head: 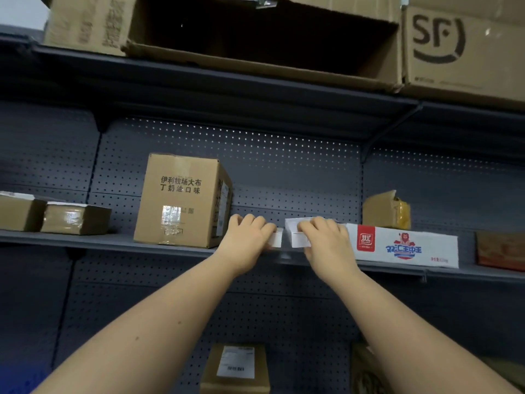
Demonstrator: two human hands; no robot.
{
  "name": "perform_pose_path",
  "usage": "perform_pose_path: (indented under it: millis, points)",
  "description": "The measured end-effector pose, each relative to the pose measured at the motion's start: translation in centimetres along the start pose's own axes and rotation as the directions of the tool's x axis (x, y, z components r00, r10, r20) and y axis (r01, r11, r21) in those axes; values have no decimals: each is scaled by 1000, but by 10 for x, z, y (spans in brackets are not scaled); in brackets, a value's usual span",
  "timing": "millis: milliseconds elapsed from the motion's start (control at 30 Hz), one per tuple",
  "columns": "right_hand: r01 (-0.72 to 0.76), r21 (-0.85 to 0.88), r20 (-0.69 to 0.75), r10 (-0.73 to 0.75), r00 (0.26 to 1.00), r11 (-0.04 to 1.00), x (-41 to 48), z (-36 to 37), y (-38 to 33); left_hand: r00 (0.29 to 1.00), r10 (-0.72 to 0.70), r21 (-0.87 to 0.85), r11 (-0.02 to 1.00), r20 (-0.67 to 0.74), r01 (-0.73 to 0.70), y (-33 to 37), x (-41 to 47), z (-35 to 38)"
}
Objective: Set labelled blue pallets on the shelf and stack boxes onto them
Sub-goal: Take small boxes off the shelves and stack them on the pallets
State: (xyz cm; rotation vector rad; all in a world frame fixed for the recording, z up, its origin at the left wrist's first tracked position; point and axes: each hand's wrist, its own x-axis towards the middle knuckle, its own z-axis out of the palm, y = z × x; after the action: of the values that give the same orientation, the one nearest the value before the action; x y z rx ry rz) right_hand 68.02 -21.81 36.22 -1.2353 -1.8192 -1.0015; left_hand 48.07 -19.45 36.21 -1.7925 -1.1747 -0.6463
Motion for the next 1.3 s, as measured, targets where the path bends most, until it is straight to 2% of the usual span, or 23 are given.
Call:
perform_pose_path:
  millis: [133,333,467,667,800,1000,1133,1233,1300]
  points:
    - [-20,-2,-208,19,978,1000,14,-20,-2,975,-38,-9,999,-219,37,-15,6,-26]
    - [40,121,-494,26,869,992,35,-46,-41,900,-60,59,994,-432,95,-70,-12,-87]
    - [103,234,-572,51,818,967,45,-57,-103,867,-93,91,983,-489,157,-125,-58,-121]
    - [226,369,-633,66,771,902,67,-89,-232,830,-139,158,952,-541,262,-222,-147,-192]
    - [302,442,-635,57,770,844,75,-108,-334,872,-131,286,913,-471,292,-294,-225,-238]
    - [427,443,-606,-88,791,788,74,-129,-511,943,-164,476,830,-288,290,-397,-365,-303]
    - [471,515,-550,-145,823,716,61,-144,-630,951,-226,586,750,-211,308,-452,-461,-351]
    - [483,584,-492,-188,850,652,46,-153,-713,955,-286,681,686,-72,257,-488,-530,-384]
    - [482,643,-458,-206,865,595,32,-156,-762,934,-358,724,641,-8,252,-505,-573,-401]
